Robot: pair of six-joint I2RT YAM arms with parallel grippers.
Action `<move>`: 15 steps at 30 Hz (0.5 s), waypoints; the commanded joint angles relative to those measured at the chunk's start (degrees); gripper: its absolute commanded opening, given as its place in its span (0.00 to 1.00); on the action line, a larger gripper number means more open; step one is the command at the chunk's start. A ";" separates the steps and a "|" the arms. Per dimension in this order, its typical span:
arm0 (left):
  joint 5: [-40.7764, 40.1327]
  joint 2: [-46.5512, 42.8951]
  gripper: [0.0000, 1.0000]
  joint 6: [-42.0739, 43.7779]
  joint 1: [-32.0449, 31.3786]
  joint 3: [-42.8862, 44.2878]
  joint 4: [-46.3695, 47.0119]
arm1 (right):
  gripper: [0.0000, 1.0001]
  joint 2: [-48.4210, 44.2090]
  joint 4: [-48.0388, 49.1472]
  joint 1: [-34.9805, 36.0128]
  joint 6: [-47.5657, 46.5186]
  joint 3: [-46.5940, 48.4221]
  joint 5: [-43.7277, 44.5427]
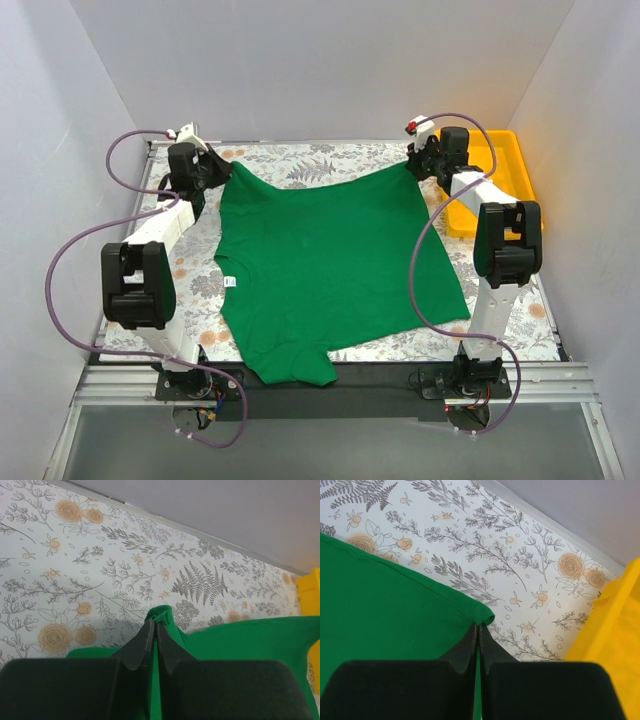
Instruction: Fold and stack the t-shirts
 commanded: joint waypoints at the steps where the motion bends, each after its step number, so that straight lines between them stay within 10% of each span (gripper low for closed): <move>1: 2.41 -5.68 0.00 -0.19 0.14 -2.65 -0.67 | 0.01 -3.00 2.56 -1.02 1.39 -1.48 -2.09; 15: 6.28 -18.77 0.00 -2.56 0.23 -10.04 -4.63 | 0.01 -7.39 3.61 -4.18 2.54 -7.81 -5.43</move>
